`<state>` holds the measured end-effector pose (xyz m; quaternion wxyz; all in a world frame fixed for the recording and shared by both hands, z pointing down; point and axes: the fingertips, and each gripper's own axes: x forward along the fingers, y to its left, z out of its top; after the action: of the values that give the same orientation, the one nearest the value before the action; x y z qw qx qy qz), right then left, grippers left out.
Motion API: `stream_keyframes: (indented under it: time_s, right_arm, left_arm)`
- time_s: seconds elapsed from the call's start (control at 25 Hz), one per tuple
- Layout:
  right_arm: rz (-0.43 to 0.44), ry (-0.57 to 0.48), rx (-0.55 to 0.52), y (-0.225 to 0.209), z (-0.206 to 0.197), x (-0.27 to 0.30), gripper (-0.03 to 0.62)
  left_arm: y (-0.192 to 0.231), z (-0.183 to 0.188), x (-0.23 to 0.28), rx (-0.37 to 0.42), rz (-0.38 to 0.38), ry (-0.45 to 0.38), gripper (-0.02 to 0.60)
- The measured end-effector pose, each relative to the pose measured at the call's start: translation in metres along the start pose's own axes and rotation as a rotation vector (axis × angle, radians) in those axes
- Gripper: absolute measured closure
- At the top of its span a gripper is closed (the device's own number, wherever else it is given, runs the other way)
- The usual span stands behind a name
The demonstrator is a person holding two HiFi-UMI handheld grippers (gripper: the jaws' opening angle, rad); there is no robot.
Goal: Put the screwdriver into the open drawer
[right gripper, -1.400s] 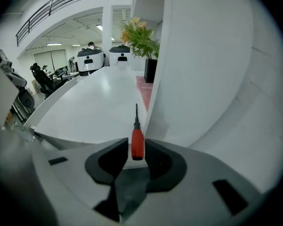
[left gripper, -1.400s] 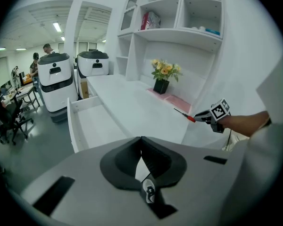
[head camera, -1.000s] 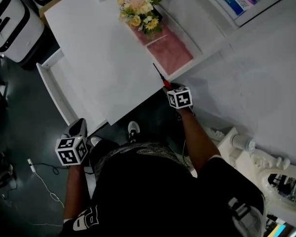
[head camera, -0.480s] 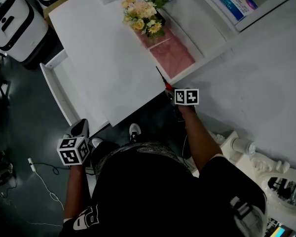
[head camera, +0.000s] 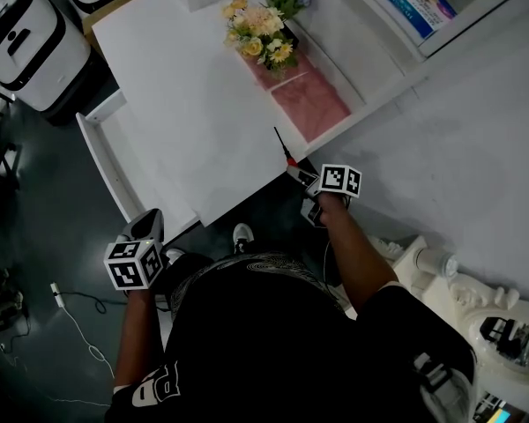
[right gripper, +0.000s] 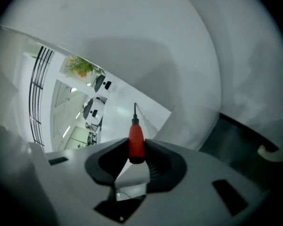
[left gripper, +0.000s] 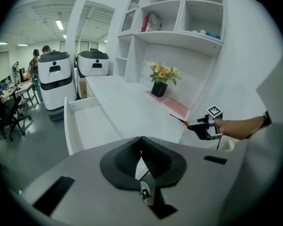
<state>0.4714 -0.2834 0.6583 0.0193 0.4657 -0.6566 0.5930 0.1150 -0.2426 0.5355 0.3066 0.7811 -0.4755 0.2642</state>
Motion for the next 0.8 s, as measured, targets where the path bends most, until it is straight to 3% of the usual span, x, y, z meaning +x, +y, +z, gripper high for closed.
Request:
stream_keyframes:
  time_s: [0.4, 0.8]
  right_arm:
    - [0.236, 0.005, 0.148, 0.064, -0.023, 0.010, 0.484]
    - [0.262, -0.001, 0.146, 0.096, -0.032, 0.024, 0.484]
  left_arm:
    - [0.002, 0.006, -0.002, -0.001, -0.002, -0.019, 0.566]
    - [0.027, 0.007, -0.015, -0.022, 0.012, -0.038, 0.566]
